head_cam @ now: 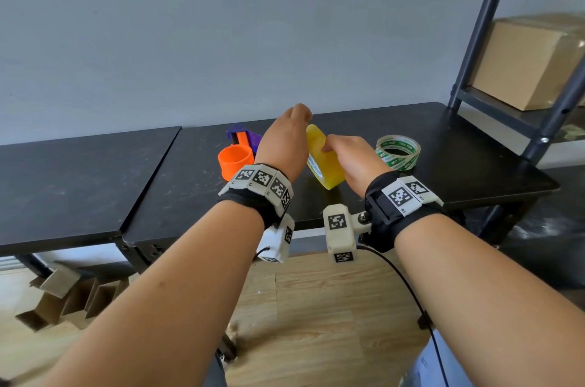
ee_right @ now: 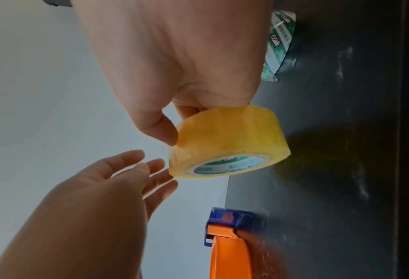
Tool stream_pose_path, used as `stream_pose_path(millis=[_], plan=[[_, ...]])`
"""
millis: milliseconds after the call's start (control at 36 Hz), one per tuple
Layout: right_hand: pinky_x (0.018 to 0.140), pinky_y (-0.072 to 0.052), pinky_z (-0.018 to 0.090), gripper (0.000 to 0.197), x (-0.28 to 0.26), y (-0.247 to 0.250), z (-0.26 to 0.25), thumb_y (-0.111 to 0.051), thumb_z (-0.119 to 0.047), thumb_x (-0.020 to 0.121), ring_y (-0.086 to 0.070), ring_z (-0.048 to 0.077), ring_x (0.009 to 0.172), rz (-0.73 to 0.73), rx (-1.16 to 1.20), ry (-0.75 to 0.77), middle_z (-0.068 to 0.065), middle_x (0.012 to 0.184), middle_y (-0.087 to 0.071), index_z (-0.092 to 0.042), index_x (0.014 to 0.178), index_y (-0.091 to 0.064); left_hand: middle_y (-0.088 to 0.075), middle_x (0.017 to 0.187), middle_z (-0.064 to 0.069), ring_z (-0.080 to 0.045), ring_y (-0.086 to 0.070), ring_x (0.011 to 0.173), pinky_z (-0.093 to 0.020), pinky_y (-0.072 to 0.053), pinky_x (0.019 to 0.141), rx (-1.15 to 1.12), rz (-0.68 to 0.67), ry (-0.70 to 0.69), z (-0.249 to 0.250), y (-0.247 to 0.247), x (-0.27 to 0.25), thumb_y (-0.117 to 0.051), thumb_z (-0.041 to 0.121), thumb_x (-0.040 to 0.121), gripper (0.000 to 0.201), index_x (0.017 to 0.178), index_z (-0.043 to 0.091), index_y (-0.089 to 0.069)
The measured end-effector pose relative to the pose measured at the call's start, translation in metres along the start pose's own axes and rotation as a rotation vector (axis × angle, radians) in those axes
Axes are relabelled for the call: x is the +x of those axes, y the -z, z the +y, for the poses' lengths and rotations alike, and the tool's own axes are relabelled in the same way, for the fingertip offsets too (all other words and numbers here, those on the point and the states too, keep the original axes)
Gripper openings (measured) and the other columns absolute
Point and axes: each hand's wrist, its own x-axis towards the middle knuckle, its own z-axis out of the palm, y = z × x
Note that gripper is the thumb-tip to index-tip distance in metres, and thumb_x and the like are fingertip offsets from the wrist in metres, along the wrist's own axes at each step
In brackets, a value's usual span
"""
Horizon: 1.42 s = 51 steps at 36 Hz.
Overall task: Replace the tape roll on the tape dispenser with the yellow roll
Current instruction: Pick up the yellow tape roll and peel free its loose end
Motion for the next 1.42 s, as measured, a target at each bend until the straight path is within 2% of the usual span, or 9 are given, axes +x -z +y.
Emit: stream_pose_path(millis=[167, 361, 528, 666, 805, 972, 1055, 1166, 1416], plan=[[0.079, -0.04, 0.039, 0.008, 0.002, 0.002, 0.002, -0.055, -0.022, 0.084, -0.055, 0.029, 0.09, 0.0, 0.028, 0.01, 0.013, 0.097, -0.059, -0.014, 0.081, -0.058, -0.055, 0.134, -0.007, -0.022, -0.054, 0.121, -0.025, -0.041, 0.095, -0.17, -0.012, 0.075, -0.003, -0.002, 0.004, -0.038, 0.007, 0.098, 0.041, 0.135, 0.014, -0.055], [0.083, -0.043, 0.041, 0.013, 0.006, 0.005, 0.004, -0.055, -0.021, 0.083, -0.059, 0.036, 0.105, -0.005, 0.037, -0.001, 0.019, 0.11, -0.062, -0.012, 0.091, -0.059, -0.062, 0.115, -0.002, -0.018, -0.054, 0.108, -0.022, -0.039, 0.081, -0.109, 0.016, -0.012, -0.009, -0.012, 0.005, -0.048, 0.021, 0.097, 0.028, 0.117, 0.021, -0.068], [0.099, -0.043, 0.048, 0.012, 0.007, 0.005, 0.006, -0.054, -0.022, 0.085, -0.056, 0.036, 0.114, -0.034, 0.01, -0.006, 0.019, 0.121, -0.06, -0.015, 0.093, -0.058, -0.062, 0.109, -0.005, -0.02, -0.056, 0.103, -0.026, -0.041, 0.079, -0.084, 0.026, 0.039, -0.004, -0.009, 0.013, -0.048, 0.02, 0.096, 0.023, 0.107, 0.014, -0.068], [0.104, -0.039, 0.041, 0.044, 0.01, 0.003, 0.005, -0.051, -0.017, 0.091, -0.05, 0.028, 0.118, -0.09, -0.008, -0.011, 0.012, 0.127, -0.053, -0.007, 0.134, -0.05, -0.059, 0.117, -0.009, -0.023, -0.054, 0.11, -0.029, -0.042, 0.087, -0.036, -0.022, 0.054, 0.001, -0.008, 0.016, -0.041, 0.015, 0.1, 0.026, 0.113, 0.007, -0.062], [0.099, -0.045, 0.045, 0.03, 0.002, 0.003, 0.015, -0.058, -0.018, 0.079, -0.057, 0.03, 0.11, -0.149, -0.074, 0.082, 0.011, 0.118, -0.063, -0.021, 0.109, -0.06, -0.056, 0.123, -0.011, -0.025, -0.051, 0.115, -0.032, -0.042, 0.093, 0.064, -0.012, 0.032, 0.001, -0.009, 0.011, -0.04, 0.013, 0.1, 0.026, 0.118, 0.007, -0.057], [0.092, -0.047, 0.037, 0.01, 0.002, 0.008, 0.021, -0.062, -0.02, 0.086, -0.061, 0.023, 0.1, -0.183, -0.071, 0.14, 0.002, 0.1, -0.067, -0.029, 0.083, -0.065, -0.058, 0.121, -0.007, -0.023, -0.054, 0.111, -0.029, -0.041, 0.085, 0.095, -0.013, 0.034, 0.0, -0.007, 0.009, -0.039, 0.017, 0.101, 0.024, 0.116, 0.01, -0.056], [0.09, -0.048, 0.036, 0.01, 0.003, 0.008, 0.02, -0.061, -0.019, 0.086, -0.062, 0.021, 0.094, -0.172, -0.044, 0.146, 0.0, 0.093, -0.068, -0.027, 0.084, -0.067, -0.059, 0.12, -0.007, -0.023, -0.056, 0.108, -0.028, -0.039, 0.08, 0.1, -0.008, 0.04, 0.001, -0.005, 0.01, -0.039, 0.015, 0.101, 0.023, 0.116, 0.01, -0.056], [0.095, -0.049, 0.04, 0.017, 0.004, 0.01, 0.02, -0.065, -0.027, 0.08, -0.065, 0.024, 0.103, -0.127, -0.023, 0.148, 0.006, 0.106, -0.072, -0.023, 0.095, -0.073, -0.061, 0.115, -0.008, -0.025, -0.06, 0.099, -0.029, -0.04, 0.073, 0.107, -0.009, 0.048, 0.001, -0.001, 0.011, -0.039, 0.012, 0.1, 0.022, 0.115, 0.01, -0.056], [0.096, -0.051, 0.042, 0.025, 0.009, 0.012, 0.017, -0.07, -0.03, 0.08, -0.068, 0.027, 0.102, -0.074, 0.031, 0.124, 0.009, 0.106, -0.074, -0.016, 0.1, -0.075, -0.062, 0.109, -0.012, -0.027, -0.059, 0.092, -0.029, -0.038, 0.072, -0.001, -0.018, 0.083, 0.005, 0.006, 0.011, -0.04, 0.011, 0.1, 0.02, 0.111, 0.006, -0.055]])
